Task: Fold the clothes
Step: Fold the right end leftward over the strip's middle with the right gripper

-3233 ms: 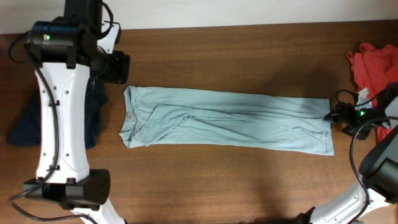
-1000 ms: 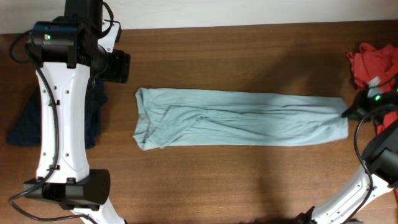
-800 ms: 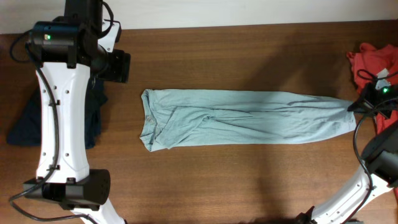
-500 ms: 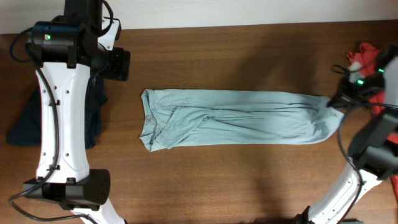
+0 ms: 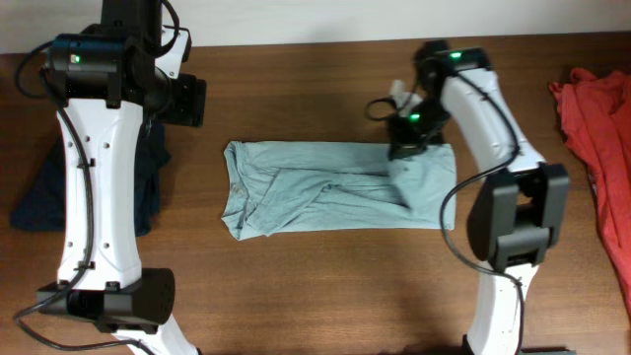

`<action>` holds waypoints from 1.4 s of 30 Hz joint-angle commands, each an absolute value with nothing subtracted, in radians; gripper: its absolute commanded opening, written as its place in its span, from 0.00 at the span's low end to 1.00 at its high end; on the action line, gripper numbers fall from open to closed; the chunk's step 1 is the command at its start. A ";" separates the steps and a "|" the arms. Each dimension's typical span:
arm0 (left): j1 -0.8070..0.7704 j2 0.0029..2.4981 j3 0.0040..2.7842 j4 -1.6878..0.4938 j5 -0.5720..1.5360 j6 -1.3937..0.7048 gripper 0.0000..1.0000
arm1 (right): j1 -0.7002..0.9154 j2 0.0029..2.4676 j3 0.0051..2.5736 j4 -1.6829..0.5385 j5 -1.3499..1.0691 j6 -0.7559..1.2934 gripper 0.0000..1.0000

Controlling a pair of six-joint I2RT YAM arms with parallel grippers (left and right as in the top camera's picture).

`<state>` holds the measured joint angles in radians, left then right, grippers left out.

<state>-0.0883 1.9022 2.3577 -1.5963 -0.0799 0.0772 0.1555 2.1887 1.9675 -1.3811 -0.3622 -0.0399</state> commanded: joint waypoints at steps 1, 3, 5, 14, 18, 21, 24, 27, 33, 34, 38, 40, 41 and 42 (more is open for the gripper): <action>-0.082 1.890 2.356 -1.594 -0.088 0.065 0.74 | 0.233 2.193 1.983 -1.349 -0.354 0.019 0.05; -0.082 1.890 2.356 -1.594 -0.088 0.065 0.74 | 0.271 2.211 1.983 -1.329 -0.354 0.050 0.05; -0.082 1.890 2.356 -1.594 -0.088 0.065 0.74 | 0.304 2.230 1.983 -1.311 -0.354 0.075 0.05; -0.082 1.890 2.356 -1.594 -0.088 0.065 0.74 | 0.360 2.244 1.984 -1.297 -0.357 0.083 0.45; -0.082 1.890 2.356 -1.594 -0.088 0.065 0.74 | 0.325 2.215 1.985 -1.308 -0.355 0.059 0.45; -0.082 1.890 2.356 -1.593 -0.088 0.065 0.74 | 0.240 2.200 1.985 -1.316 -0.354 0.061 0.45; -0.082 1.890 2.356 -1.593 -0.088 0.065 0.75 | 0.155 2.213 1.979 -1.340 -0.334 0.060 0.29; -0.082 1.890 2.356 -1.585 -0.088 0.065 0.75 | 0.099 2.227 1.938 -1.343 -0.331 0.060 0.12; -0.082 1.890 2.356 -1.559 -0.088 0.065 0.79 | 0.133 2.230 1.745 -1.230 -0.365 0.060 0.07; -0.082 1.890 2.356 -1.556 -0.088 0.065 0.79 | 0.148 2.230 1.719 -1.209 -0.388 0.060 0.05; -0.082 1.890 2.356 -1.557 -0.088 0.065 0.79 | 0.221 2.230 1.667 -1.153 -0.513 -0.003 0.04; -0.082 1.890 2.356 -1.556 -0.088 0.065 0.79 | 0.264 2.224 1.668 -1.144 -0.543 -0.030 0.04; -0.082 1.890 2.356 -1.557 -0.088 0.065 0.79 | 0.288 2.218 1.668 -1.140 -0.543 -0.036 0.04; -0.082 1.890 2.356 -1.556 -0.088 0.065 0.79 | 0.297 2.216 1.668 -1.140 -0.543 -0.038 0.04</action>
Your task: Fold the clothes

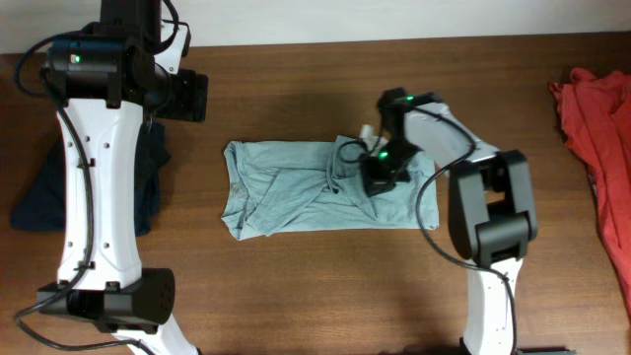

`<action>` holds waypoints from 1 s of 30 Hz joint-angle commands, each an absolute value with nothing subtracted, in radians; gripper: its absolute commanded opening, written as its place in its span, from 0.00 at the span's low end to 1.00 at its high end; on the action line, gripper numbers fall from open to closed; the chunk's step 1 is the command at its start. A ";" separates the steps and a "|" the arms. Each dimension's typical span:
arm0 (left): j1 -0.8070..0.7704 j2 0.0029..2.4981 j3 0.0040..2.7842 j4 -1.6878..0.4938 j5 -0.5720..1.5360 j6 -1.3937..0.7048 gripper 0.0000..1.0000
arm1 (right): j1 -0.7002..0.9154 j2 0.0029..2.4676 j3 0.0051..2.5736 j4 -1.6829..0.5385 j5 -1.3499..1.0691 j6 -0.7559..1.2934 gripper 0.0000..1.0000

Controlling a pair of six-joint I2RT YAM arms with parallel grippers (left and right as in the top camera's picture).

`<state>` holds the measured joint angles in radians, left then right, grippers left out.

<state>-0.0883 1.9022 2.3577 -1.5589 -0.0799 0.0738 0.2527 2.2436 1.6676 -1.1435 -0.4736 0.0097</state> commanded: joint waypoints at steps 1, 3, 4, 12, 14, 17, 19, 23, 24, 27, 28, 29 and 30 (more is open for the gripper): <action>-0.082 1.890 2.356 -1.557 -0.088 0.065 0.79 | 0.312 2.211 1.668 -1.142 -0.543 -0.049 0.04; -0.082 1.890 2.356 -1.556 -0.088 0.065 0.79 | 0.338 2.204 1.668 -1.147 -0.542 -0.076 0.04; -0.082 1.890 2.356 -1.556 -0.088 0.065 0.79 | 0.352 2.200 1.668 -1.153 -0.543 -0.095 0.04; -0.082 1.890 2.356 -1.548 -0.088 0.065 0.80 | 0.345 2.119 1.678 -1.129 -0.544 -0.157 0.04; -0.082 1.890 2.356 -1.547 -0.081 0.064 0.81 | 0.303 2.054 1.695 -1.104 -0.543 -0.154 0.04; -0.083 1.905 2.354 -1.541 0.066 0.109 0.86 | 0.216 1.985 1.708 -1.080 -0.477 -0.017 0.09; -0.091 1.932 2.343 -1.537 0.202 0.185 0.86 | 0.155 1.983 1.707 -1.103 -0.371 0.098 0.24; -0.136 1.992 2.299 -1.506 0.302 0.232 0.86 | 0.072 2.001 1.695 -1.148 -0.302 0.178 0.30; -0.155 2.011 2.280 -1.490 0.323 0.246 0.86 | 0.053 2.006 1.693 -1.161 -0.303 0.178 0.31; -0.219 2.080 2.224 -1.433 0.361 0.263 0.86 | 0.025 2.017 1.692 -1.211 -0.305 0.173 0.36; -0.247 2.113 2.203 -1.414 0.361 0.263 0.86 | 0.025 2.017 1.692 -1.234 -0.306 0.164 0.36; -0.262 2.130 2.196 -1.407 0.363 0.263 0.86 | 0.025 2.017 1.692 -1.245 -0.305 0.160 0.38; -0.289 2.165 2.187 -1.395 0.364 0.263 0.86 | 0.029 2.017 1.692 -1.266 -0.305 0.146 0.40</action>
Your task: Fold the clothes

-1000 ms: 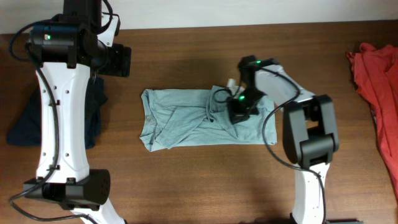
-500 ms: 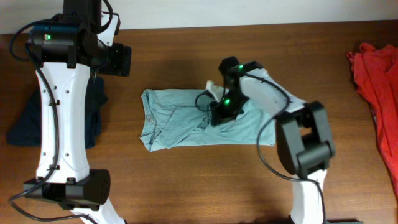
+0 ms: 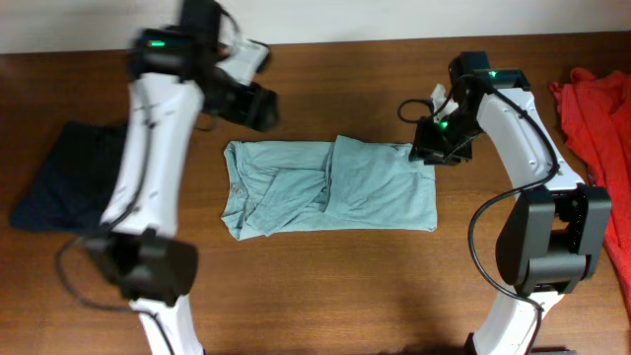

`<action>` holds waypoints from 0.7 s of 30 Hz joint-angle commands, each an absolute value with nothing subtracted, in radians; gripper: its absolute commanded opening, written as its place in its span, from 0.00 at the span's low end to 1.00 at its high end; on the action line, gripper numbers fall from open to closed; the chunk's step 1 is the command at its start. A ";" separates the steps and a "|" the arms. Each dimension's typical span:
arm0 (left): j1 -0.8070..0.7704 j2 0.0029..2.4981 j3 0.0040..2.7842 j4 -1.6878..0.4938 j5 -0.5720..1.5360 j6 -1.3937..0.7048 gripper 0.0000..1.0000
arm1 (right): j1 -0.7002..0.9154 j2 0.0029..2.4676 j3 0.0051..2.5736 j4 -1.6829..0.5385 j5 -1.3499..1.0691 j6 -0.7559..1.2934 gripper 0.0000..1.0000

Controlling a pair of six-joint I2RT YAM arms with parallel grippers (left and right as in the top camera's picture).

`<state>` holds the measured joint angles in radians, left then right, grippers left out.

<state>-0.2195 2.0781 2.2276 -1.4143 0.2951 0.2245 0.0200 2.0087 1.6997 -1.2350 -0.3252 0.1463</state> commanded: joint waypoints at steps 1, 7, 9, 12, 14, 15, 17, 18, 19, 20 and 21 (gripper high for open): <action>-0.309 2.192 2.186 -1.390 0.363 0.263 0.86 | 0.031 2.017 1.692 -1.272 -0.303 0.141 0.40; -0.422 2.357 2.186 -1.434 0.363 0.262 0.78 | 0.025 2.017 1.692 -1.259 -0.301 0.136 0.47; -0.452 2.392 2.185 -1.484 0.364 0.249 0.75 | 0.025 2.017 1.692 -1.239 -0.301 0.136 0.47; -0.482 2.407 2.173 -1.512 0.362 0.236 0.72 | 0.025 2.017 1.691 -1.183 -0.300 0.141 0.47; -0.501 2.408 2.140 -1.508 0.359 0.236 0.71 | 0.025 2.017 1.691 -1.147 -0.296 0.160 0.47; -0.504 2.408 2.128 -1.505 0.355 0.236 0.71 | 0.025 2.017 1.691 -1.137 -0.293 0.171 0.47; -0.507 2.408 2.094 -1.483 0.348 0.229 0.71 | 0.025 2.017 1.691 -1.128 -0.293 0.171 0.47; -0.507 2.408 2.075 -1.467 0.348 0.229 0.71 | 0.025 2.017 1.691 -1.124 -0.293 0.171 0.47; -0.508 2.408 2.058 -1.454 0.348 0.228 0.71 | 0.025 2.017 1.691 -1.122 -0.293 0.171 0.47; -0.508 2.408 2.046 -1.444 0.348 0.224 0.71 | 0.025 2.017 1.692 -1.121 -0.293 0.171 0.47; -0.509 2.408 2.024 -1.425 0.348 0.212 0.70 | 0.025 2.017 1.691 -1.121 -0.292 0.171 0.47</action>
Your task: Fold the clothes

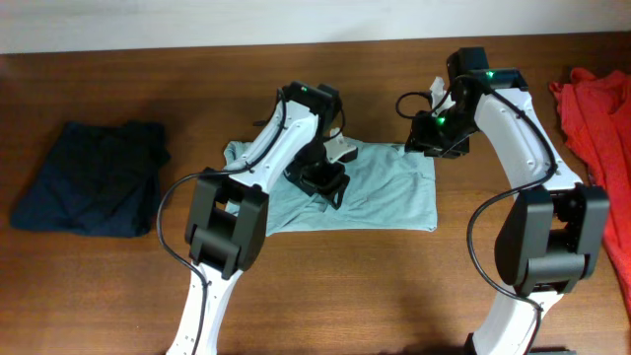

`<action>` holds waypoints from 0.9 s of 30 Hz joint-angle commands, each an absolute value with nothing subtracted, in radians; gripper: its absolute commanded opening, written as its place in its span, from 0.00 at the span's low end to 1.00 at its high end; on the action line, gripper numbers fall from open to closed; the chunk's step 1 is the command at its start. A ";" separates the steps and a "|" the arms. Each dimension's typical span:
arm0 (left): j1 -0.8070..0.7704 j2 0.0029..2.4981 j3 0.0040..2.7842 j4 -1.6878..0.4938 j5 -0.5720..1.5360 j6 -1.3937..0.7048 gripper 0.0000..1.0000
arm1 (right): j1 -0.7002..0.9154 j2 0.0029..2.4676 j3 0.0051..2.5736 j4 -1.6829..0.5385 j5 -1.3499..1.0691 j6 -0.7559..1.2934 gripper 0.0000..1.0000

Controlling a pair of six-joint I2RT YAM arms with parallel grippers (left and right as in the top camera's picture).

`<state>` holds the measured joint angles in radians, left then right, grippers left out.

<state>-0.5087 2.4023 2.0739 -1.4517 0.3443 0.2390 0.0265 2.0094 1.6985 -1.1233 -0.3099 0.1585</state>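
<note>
A pale green garment (389, 197) lies partly folded in the middle of the brown table (325, 286). My left gripper (325, 187) sits low over the garment's centre, on the folded edge; its jaws are hidden under the wrist. Near the garment's far right corner, my right gripper (426, 146) hovers just off the cloth; whether it is open or shut cannot be made out. A folded dark navy garment (91, 177) lies at the left. A red garment (595, 118) is crumpled at the right edge.
Both white arms reach in from the near edge, the left one crossing the green garment's left half. A white wall (315, 20) runs behind the table's back edge.
My left arm has moved from above the garment's far left corner to its centre, low on the cloth. The right gripper stays near the far right corner, almost where it was.
At first the green garment lay spread wide with my right gripper on its right end and the left arm parked far left. Then the right gripper was near the middle with the right end folded over. It then stood back at the far right corner, and the left arm came in.
</note>
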 commanded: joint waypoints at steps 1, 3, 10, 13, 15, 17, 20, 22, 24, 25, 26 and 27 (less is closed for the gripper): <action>-0.511 2.408 2.008 -1.410 0.348 0.203 0.67 | 0.025 2.017 1.692 -1.120 -0.290 0.171 0.47; -0.513 2.408 1.987 -1.391 0.348 0.186 0.59 | 0.025 2.017 1.691 -1.121 -0.282 0.171 0.47; -0.515 2.408 1.979 -1.420 0.345 0.142 0.12 | 0.025 2.019 1.691 -1.117 -0.244 0.170 0.47; -0.516 2.408 1.979 -1.460 0.345 0.142 0.05 | 0.025 2.026 1.691 -1.112 -0.225 0.171 0.47; -0.516 2.408 1.979 -1.470 0.345 0.142 0.02 | 0.025 2.041 1.691 -1.110 -0.224 0.171 0.47; -0.515 2.408 1.979 -1.470 0.345 0.133 0.02 | 0.025 2.057 1.691 -1.110 -0.224 0.171 0.47; -0.515 2.408 1.979 -1.467 0.345 0.112 0.25 | 0.025 2.091 1.691 -1.111 -0.224 0.171 0.46; -0.515 2.408 1.979 -1.468 0.345 0.098 0.28 | 0.025 2.101 1.691 -1.110 -0.224 0.170 0.46; -0.515 2.408 1.979 -1.462 0.345 0.097 0.34 | 0.025 2.101 1.691 -1.106 -0.224 0.170 0.46; -0.516 2.408 1.979 -1.459 0.345 0.095 0.35 | 0.025 2.101 1.691 -1.104 -0.224 0.170 0.46; -0.516 2.408 1.979 -1.458 0.345 0.089 0.36 | 0.025 2.101 1.691 -1.103 -0.224 0.170 0.46; -0.515 2.408 1.979 -1.454 0.351 0.079 0.39 | 0.025 2.101 1.691 -1.102 -0.224 0.170 0.46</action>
<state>-0.5106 2.4042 1.9820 -1.4616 0.3408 0.1062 0.0265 2.1010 1.6978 -1.1057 -0.2428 0.1612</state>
